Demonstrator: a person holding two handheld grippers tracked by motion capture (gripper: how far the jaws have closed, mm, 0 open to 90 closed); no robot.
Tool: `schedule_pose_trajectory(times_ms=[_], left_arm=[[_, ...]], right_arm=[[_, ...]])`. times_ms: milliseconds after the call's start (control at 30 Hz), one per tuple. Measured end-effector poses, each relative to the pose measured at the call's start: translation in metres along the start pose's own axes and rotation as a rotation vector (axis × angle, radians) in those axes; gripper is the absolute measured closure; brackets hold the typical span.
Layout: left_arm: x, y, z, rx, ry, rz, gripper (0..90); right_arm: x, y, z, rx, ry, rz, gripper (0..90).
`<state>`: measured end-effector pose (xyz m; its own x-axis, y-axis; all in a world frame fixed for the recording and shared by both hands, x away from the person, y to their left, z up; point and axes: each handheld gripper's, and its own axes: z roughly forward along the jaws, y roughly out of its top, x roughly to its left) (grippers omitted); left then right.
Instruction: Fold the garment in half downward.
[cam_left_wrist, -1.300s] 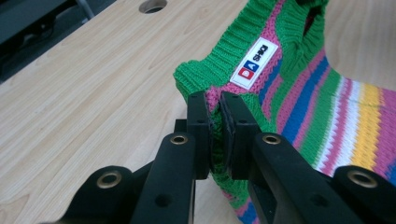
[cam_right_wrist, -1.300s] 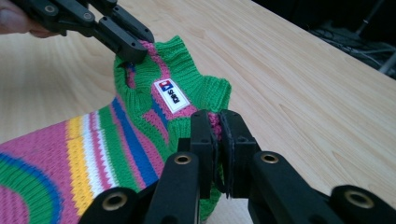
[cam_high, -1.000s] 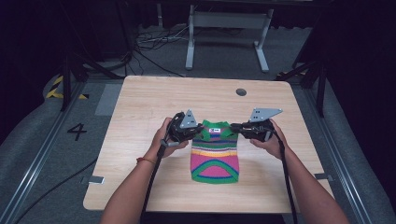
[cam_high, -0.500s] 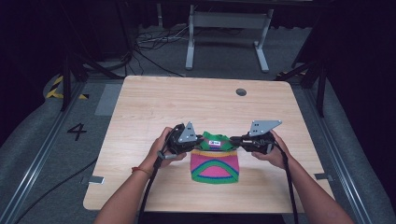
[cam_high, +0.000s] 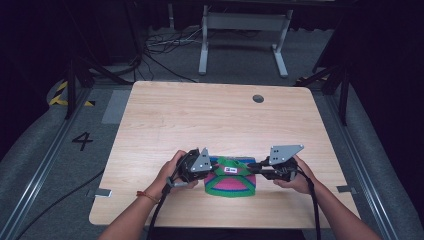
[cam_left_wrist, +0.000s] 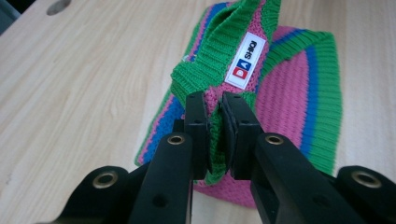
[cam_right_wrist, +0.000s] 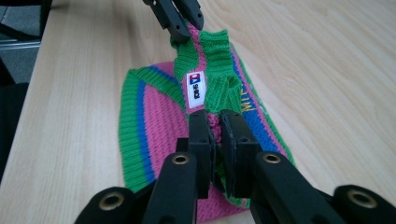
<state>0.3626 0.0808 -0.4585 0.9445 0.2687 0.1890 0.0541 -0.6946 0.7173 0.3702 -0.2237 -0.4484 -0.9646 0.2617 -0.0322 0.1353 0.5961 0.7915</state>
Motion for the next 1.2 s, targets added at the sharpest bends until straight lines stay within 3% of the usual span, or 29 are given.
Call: schedule_pose_trajectory(times_ms=[333, 867, 1100, 1200], left_arm=[[-0.017, -0.01, 0.003, 0.061, -0.037, 0.006, 80.1], [-0.039, -0.019, -0.004, 0.108, -0.069, 0.041, 78.1], [-0.044, -0.026, -0.008, 0.137, -0.075, 0.02, 73.7], [-0.043, -0.029, -0.016, 0.122, -0.064, 0.002, 71.2]], right_arm=[[0.014, -0.009, 0.005, 0.065, 0.026, -0.013, 83.3], [0.031, -0.021, 0.007, 0.12, 0.045, -0.03, 80.0], [0.036, -0.027, 0.003, 0.129, 0.045, -0.028, 78.5], [0.038, -0.03, -0.002, 0.129, 0.04, -0.025, 76.4]])
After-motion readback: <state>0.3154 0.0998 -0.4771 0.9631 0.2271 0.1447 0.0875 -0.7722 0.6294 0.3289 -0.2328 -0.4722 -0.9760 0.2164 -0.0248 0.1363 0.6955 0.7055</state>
